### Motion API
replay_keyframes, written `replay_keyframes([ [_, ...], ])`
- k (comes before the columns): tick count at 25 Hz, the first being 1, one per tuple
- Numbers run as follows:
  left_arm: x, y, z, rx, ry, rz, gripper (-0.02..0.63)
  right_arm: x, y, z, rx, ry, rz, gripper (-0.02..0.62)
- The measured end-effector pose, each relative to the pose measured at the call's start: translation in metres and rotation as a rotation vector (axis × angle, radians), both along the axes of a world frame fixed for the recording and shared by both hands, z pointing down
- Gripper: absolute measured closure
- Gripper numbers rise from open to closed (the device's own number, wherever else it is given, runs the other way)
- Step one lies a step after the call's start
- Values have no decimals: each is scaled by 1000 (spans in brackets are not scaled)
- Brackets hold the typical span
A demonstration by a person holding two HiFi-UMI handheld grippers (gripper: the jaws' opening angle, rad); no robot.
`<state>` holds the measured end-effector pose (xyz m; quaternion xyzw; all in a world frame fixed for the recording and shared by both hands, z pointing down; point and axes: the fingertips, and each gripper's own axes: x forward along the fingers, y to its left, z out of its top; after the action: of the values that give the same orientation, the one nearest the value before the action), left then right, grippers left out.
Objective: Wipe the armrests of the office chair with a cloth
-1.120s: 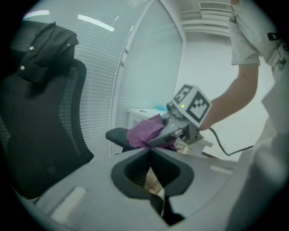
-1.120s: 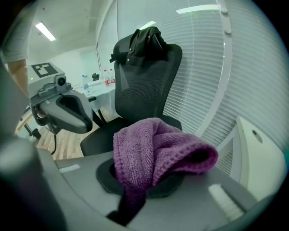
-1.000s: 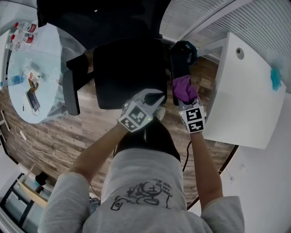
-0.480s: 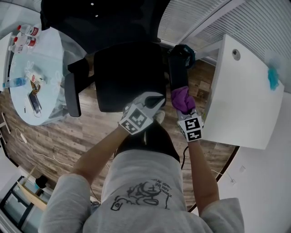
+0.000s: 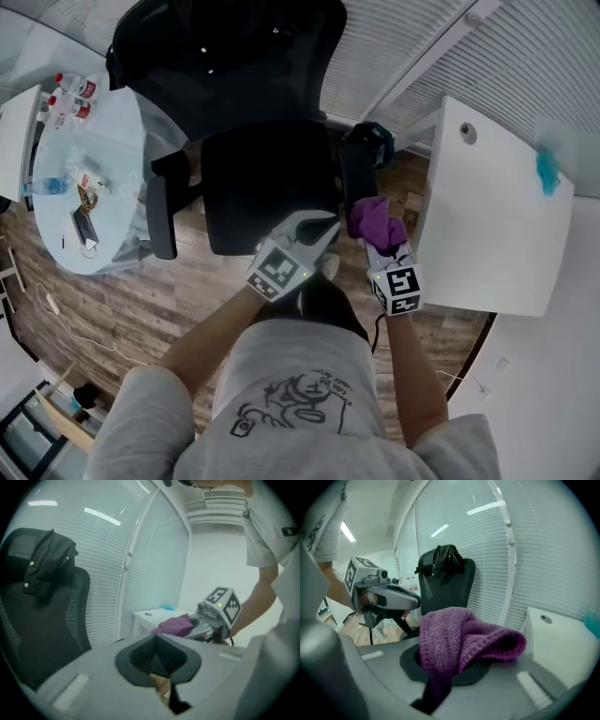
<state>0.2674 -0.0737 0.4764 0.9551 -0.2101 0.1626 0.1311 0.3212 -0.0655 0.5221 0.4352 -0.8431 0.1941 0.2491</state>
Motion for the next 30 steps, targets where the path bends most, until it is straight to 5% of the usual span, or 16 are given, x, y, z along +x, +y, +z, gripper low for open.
replay_keyframes([
  [10, -10, 0, -129, 77, 147, -122, 604, 4, 3, -144, 187, -80, 44, 555],
  [19, -14, 15, -229, 200, 190, -179, 603, 0, 29, -249, 303, -128, 41, 555],
  [24, -16, 24, -260, 222, 243, -228, 604, 0, 33, -273, 348, -142, 22, 555],
  [30, -31, 32, -260, 239, 205, -298, 604, -10, 36, -274, 329, -173, -40, 555],
])
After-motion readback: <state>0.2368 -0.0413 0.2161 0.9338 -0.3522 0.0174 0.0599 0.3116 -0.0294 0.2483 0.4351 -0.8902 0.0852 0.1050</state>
